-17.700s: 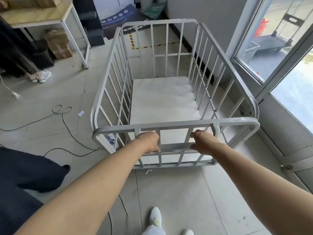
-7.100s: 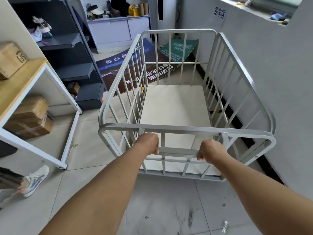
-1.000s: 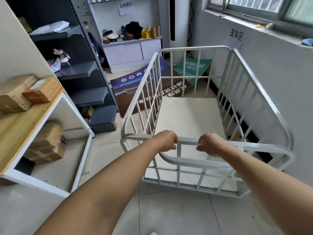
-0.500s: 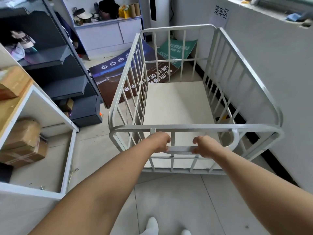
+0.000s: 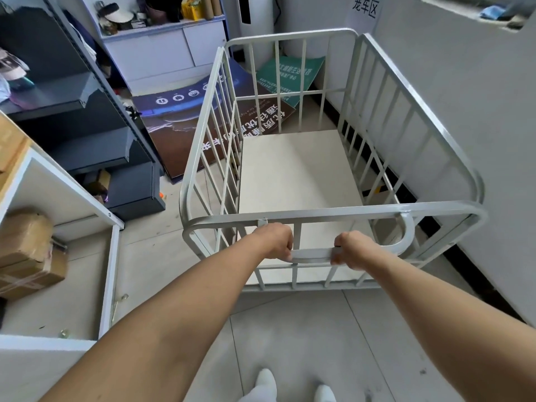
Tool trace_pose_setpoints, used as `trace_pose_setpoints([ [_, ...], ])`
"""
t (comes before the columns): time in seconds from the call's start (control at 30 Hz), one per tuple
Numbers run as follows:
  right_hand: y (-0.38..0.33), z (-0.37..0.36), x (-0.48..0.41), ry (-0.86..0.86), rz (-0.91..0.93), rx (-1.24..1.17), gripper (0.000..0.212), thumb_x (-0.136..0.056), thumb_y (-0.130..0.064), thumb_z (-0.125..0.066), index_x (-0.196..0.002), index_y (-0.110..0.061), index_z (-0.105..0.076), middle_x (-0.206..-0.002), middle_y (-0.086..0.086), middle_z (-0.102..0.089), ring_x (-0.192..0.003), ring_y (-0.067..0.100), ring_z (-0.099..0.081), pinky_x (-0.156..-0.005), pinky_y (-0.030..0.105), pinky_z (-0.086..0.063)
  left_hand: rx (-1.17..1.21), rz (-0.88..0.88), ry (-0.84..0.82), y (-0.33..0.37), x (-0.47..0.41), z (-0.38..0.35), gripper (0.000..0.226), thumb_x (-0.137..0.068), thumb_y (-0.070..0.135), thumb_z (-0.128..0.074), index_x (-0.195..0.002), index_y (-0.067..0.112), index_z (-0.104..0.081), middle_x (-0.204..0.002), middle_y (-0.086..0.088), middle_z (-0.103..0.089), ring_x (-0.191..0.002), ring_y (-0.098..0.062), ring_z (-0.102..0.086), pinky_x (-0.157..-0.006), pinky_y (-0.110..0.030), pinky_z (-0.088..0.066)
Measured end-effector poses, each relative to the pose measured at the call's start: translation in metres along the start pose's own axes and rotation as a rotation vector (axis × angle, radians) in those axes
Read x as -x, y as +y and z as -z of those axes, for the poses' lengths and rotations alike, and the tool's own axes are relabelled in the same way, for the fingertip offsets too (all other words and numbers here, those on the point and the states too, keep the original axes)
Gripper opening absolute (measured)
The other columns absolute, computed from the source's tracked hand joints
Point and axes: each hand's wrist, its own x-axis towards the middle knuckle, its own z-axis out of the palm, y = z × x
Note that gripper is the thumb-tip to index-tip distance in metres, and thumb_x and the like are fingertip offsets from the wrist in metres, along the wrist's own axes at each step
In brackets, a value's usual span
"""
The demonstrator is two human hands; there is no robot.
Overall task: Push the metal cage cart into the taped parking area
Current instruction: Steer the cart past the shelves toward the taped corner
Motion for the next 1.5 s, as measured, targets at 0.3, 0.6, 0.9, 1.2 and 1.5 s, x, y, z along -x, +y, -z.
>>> trace_pose_setpoints([
  [0.3, -0.006, 0.001, 0.003, -0.026, -0.047, -0.015, 0.037, -0.085, -0.032, -0.068, -0.109, -0.004, -0.065, -0.089, 0.010, -0.055, -0.080, 0.025, -0.053, -0.070, 0.025, -0.041, -0.058, -0.071, -0.006, -0.005, 0.000, -0.003, 0.010, -0.082, 0.023, -0.074, -0.088, 0.014, -0.073, -0.089, -0.002, -0.068, -0.081, -0.019, -0.054, -0.066, -0.025, -0.037],
  [0.6, -0.002, -0.001, 0.009, -0.013, -0.058, -0.055, 0.039, -0.086, -0.038, -0.065, -0.104, -0.004, -0.066, -0.081, 0.009, -0.059, -0.082, 0.026, -0.055, -0.065, 0.025, -0.041, -0.102, -0.105, 0.002, -0.013, 0.001, -0.001, 0.010, -0.081, 0.022, -0.075, -0.090, 0.018, -0.075, -0.097, 0.002, -0.073, -0.095, -0.019, -0.065, -0.075, -0.025, -0.040],
  [0.9, -0.007, -0.010, 0.010, 0.022, -0.078, -0.015, 0.035, -0.095, -0.033, -0.054, -0.114, -0.005, -0.062, -0.114, 0.015, -0.065, -0.108, 0.032, -0.061, -0.079, 0.030, -0.045, -0.083, -0.087, -0.009, -0.030, 0.000, 0.005, 0.012, -0.080, 0.019, -0.075, -0.092, 0.018, -0.076, -0.096, 0.002, -0.075, -0.081, -0.014, -0.060, -0.071, -0.022, -0.040],
  [1.2, -0.028, -0.019, 0.011, -0.002, -0.067, 0.001, 0.027, -0.096, -0.026, -0.054, -0.109, -0.005, -0.065, -0.111, 0.014, -0.066, -0.104, 0.030, -0.062, -0.085, 0.031, -0.050, -0.055, -0.096, -0.009, -0.053, 0.013, 0.003, 0.012, -0.079, 0.019, -0.075, -0.090, 0.014, -0.076, -0.094, -0.001, -0.075, -0.082, -0.016, -0.060, -0.072, -0.023, -0.045],
  [1.5, -0.056, -0.029, 0.025, -0.004, -0.022, 0.024, 0.037, -0.089, -0.037, -0.059, -0.109, -0.007, -0.069, -0.109, 0.012, -0.071, -0.101, 0.029, -0.065, -0.085, 0.032, -0.053, -0.069, -0.055, -0.029, -0.075, 0.040, -0.006, 0.014, -0.079, 0.015, -0.076, -0.092, 0.012, -0.077, -0.094, -0.002, -0.075, -0.091, -0.018, -0.068, -0.081, -0.027, -0.053],
])
